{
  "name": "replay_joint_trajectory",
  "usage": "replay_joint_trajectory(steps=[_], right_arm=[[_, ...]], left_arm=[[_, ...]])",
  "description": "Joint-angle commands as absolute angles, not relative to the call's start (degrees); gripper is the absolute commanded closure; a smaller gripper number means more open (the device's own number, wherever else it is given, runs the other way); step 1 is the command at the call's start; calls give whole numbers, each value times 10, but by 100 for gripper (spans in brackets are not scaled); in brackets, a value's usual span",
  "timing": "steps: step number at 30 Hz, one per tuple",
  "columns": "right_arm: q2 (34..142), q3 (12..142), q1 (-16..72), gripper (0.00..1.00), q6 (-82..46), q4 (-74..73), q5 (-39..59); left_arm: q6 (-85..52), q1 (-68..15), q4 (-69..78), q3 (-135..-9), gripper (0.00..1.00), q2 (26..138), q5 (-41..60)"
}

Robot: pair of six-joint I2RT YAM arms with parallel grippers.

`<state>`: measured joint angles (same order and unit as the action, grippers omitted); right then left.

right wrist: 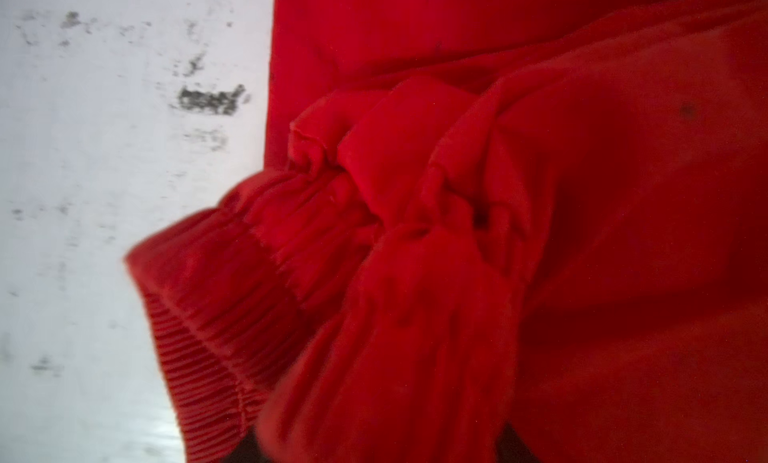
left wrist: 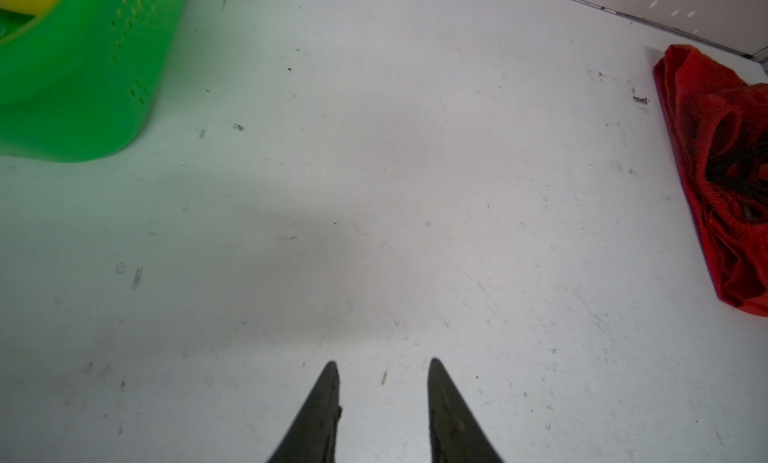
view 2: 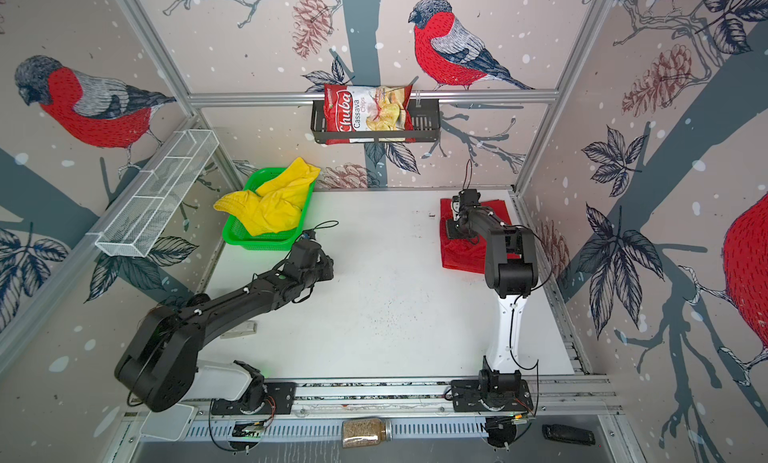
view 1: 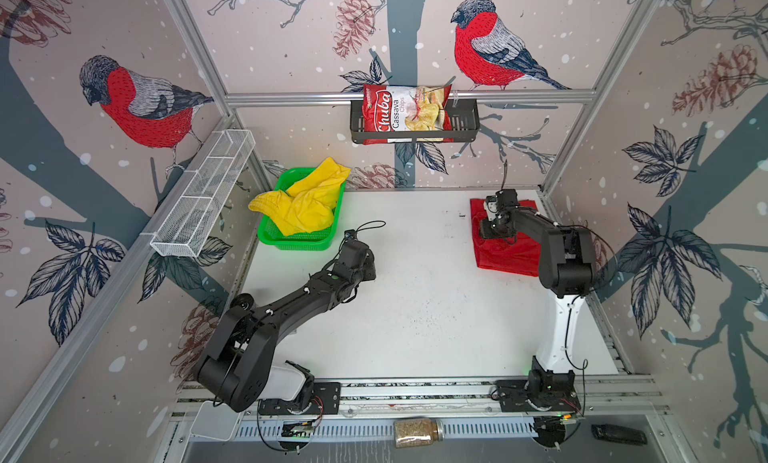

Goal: Fold and stack the shorts

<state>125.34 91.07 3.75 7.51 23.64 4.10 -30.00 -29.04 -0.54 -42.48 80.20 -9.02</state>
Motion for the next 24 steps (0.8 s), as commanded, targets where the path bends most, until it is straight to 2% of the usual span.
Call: replay_joint_trajectory(steps=[1, 8, 24], right_arm=[[1265, 910, 22, 48, 126, 288, 31], [1272, 927, -4, 48, 162, 294, 67], [1236, 907, 37, 48, 144, 278, 104]], left_arm=[[-300, -290, -11, -440, 64, 810, -85], [-291, -290, -21, -475, 64, 825, -70], [-297, -290, -29, -498, 64, 809, -56]])
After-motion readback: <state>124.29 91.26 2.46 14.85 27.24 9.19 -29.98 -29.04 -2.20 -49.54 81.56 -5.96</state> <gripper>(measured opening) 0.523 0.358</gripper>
